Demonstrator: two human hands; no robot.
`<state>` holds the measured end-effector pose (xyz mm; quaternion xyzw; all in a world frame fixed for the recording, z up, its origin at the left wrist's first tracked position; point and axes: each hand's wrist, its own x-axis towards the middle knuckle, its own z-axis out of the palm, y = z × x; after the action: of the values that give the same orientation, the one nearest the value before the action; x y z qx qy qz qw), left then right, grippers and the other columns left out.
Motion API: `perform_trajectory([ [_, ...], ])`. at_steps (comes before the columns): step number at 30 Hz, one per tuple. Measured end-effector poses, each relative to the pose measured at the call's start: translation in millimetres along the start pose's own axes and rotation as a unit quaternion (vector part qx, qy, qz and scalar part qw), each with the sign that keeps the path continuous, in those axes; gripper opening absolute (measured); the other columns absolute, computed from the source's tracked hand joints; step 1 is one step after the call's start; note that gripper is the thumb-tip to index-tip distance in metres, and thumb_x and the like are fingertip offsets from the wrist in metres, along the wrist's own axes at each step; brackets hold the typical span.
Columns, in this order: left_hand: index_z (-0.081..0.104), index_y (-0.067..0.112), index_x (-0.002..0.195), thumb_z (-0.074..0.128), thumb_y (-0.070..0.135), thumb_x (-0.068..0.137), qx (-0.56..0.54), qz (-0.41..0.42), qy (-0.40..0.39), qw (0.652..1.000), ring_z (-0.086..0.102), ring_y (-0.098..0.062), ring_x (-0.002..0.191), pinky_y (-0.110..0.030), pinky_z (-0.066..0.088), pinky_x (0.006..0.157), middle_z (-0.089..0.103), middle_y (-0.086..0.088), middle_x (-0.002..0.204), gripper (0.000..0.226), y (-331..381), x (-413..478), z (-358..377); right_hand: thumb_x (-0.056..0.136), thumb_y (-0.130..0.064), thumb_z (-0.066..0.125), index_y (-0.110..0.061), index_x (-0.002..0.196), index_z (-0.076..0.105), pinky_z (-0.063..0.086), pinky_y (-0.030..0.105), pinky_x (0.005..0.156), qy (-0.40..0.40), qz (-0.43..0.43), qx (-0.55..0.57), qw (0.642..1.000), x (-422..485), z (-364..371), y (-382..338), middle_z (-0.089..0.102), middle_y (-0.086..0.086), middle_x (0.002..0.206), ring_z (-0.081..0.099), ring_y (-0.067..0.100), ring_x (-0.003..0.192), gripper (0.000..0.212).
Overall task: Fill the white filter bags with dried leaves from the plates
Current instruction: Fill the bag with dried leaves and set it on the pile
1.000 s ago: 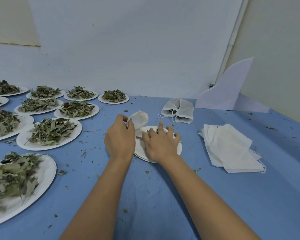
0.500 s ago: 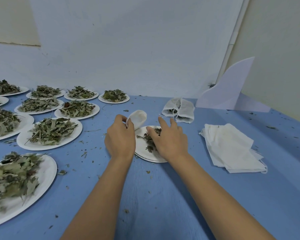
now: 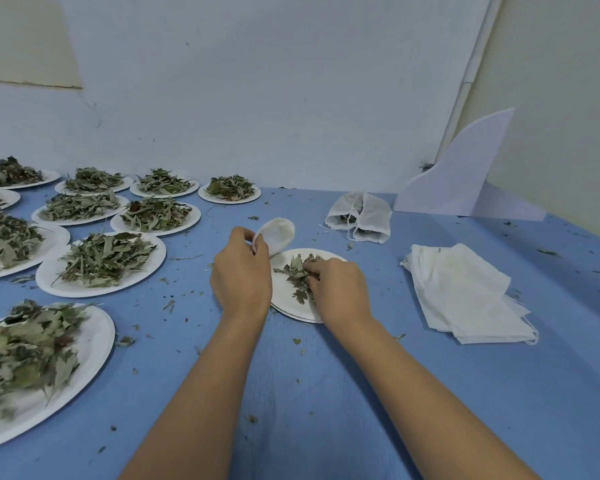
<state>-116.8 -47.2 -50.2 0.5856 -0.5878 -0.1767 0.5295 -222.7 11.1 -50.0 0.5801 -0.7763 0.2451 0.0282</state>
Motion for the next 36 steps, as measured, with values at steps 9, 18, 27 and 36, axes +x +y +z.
perform_trajectory([
  [9, 0.058, 0.011, 0.097, 0.055, 0.020, 0.092, 0.032, 0.018, 0.002, 0.999, 0.046, -0.019, 0.066, -0.030, 0.029, 0.053, 0.054, 0.001, 0.074, 0.011, 11.4, 13.9, 7.1, 0.089, -0.009, 0.061, -0.017, 0.111, 0.071, 0.038, 0.004, 0.061, 0.086, 0.040, 0.252, 0.963, 8.5, -12.4, 12.1, 0.074, 0.000, 0.096, 0.060, -0.004, 0.064, 0.027],
  [18, 0.057, 0.008, 0.098, 0.052, 0.021, 0.093, 0.115, 0.106, -0.054, 0.986, 0.047, -0.026, 0.068, -0.032, 0.033, 0.059, 0.062, -0.010, 0.079, 0.014, 22.9, 10.0, 14.7, 0.083, -0.004, 0.068, -0.018, 0.093, 0.074, 0.057, 0.024, 0.078, -0.068, 0.123, 0.620, 0.772, 16.1, -40.6, 12.6, 0.075, 0.005, 0.091, 0.071, 0.016, 0.085, 0.019],
  [27, 0.069, 0.019, 0.088, 0.060, 0.027, 0.089, -0.049, 0.051, -0.153, 0.986, 0.062, -0.017, 0.082, -0.028, 0.046, 0.067, 0.069, -0.001, 0.086, 0.012, 19.0, 4.0, 5.1, 0.080, -0.003, 0.071, -0.023, 0.085, 0.074, 0.056, 0.021, 0.077, -0.034, 0.110, 0.533, 0.839, 16.2, -25.9, 12.2, 0.075, -0.001, 0.082, 0.071, 0.012, 0.079, 0.021],
  [36, 0.055, 0.029, 0.080, 0.051, 0.020, 0.095, -0.161, 0.045, -0.252, 0.953, 0.055, -0.012, 0.069, -0.021, 0.040, 0.062, 0.063, 0.000, 0.075, 0.018, 22.8, -2.4, 2.1, 0.082, -0.005, 0.066, -0.020, 0.094, 0.076, 0.051, 0.013, 0.067, 0.029, 0.141, 0.438, 0.887, 18.8, -18.7, 14.8, 0.073, -0.008, 0.080, 0.067, 0.005, 0.073, 0.022],
])
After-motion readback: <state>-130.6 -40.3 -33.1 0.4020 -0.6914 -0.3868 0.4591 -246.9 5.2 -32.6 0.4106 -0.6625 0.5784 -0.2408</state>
